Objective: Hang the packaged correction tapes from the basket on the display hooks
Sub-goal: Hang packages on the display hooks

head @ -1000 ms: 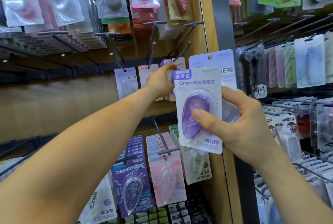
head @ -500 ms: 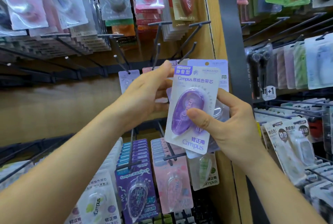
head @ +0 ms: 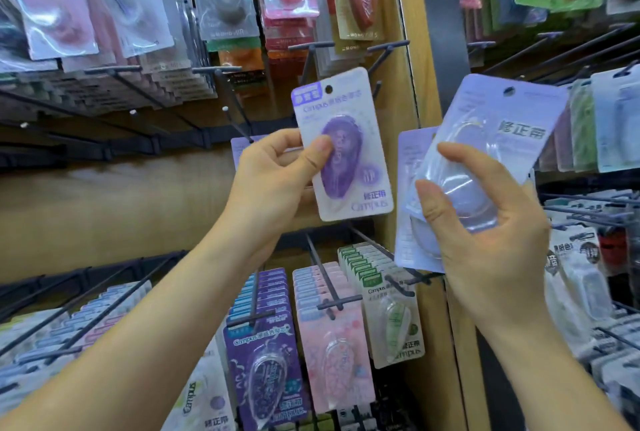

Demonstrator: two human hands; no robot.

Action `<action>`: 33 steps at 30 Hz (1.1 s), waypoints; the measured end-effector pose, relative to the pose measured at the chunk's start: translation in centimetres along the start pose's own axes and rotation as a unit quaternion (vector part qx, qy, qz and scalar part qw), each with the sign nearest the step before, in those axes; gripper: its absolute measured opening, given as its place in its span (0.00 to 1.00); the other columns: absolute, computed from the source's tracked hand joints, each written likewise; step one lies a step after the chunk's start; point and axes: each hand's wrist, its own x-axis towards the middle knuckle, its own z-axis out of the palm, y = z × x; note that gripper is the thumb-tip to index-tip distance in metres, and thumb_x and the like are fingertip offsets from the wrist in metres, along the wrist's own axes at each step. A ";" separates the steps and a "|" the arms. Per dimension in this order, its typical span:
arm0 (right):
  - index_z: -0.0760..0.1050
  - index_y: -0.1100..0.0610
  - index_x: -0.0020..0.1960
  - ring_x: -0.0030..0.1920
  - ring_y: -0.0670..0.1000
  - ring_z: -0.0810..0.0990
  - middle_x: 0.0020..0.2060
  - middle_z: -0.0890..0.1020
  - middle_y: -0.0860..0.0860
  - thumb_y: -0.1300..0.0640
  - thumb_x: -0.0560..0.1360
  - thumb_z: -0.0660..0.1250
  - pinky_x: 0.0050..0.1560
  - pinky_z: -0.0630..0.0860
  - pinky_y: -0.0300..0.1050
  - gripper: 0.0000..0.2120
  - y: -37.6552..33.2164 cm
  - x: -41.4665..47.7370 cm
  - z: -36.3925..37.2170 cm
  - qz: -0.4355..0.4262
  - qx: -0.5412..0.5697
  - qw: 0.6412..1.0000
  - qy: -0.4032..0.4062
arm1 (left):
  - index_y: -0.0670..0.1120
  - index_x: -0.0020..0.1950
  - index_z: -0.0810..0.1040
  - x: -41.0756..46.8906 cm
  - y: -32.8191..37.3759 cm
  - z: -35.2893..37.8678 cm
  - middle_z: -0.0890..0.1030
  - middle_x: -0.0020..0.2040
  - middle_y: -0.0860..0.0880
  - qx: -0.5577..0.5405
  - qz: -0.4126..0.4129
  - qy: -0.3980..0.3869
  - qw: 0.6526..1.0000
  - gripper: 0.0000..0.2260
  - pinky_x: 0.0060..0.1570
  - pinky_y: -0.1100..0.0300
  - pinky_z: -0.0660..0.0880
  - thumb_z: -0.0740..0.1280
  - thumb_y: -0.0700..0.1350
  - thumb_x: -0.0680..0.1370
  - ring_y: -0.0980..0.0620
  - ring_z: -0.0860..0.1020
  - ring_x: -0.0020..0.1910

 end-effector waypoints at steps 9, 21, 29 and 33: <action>0.77 0.49 0.59 0.59 0.55 0.79 0.56 0.80 0.60 0.52 0.76 0.69 0.57 0.68 0.26 0.11 0.8 0.2 -0.5 -0.021 -0.016 1.000 -0.015 | 0.53 0.51 0.77 3.8 0.0 3.3 0.84 0.49 0.52 0.080 -0.004 -0.003 0.997 0.03 0.37 0.62 0.82 0.68 0.49 0.79 0.57 0.84 0.45; 0.67 0.48 0.68 0.64 0.35 0.70 0.64 0.71 0.34 0.55 0.74 0.71 0.63 0.65 0.28 0.25 -0.1 0.8 -1.5 -0.058 -0.005 0.996 -0.069 | 0.56 0.69 0.73 7.2 -3.7 2.9 0.80 0.59 0.53 0.316 0.076 0.026 0.945 0.18 0.41 0.59 0.79 0.68 0.51 0.80 0.55 0.79 0.51; 0.52 0.43 0.77 0.68 0.34 0.70 0.68 0.64 0.23 0.57 0.71 0.76 0.65 0.72 0.35 0.44 -0.1 0.5 -0.8 -0.004 0.097 0.986 -0.136 | 0.56 0.69 0.67 11.2 -6.6 2.7 0.79 0.59 0.48 0.409 0.014 -0.004 0.912 0.24 0.36 0.65 0.72 0.73 0.49 0.76 0.46 0.78 0.50; 0.47 0.35 0.77 0.67 0.45 0.76 0.71 0.72 0.40 0.54 0.69 0.75 0.64 0.76 0.55 0.49 0.0 0.4 -0.5 0.055 0.132 0.976 -0.162 | 0.54 0.73 0.63 11.2 -6.2 2.6 0.79 0.57 0.44 0.461 0.017 -0.031 0.887 0.27 0.30 0.65 0.65 0.70 0.50 0.78 0.47 0.75 0.45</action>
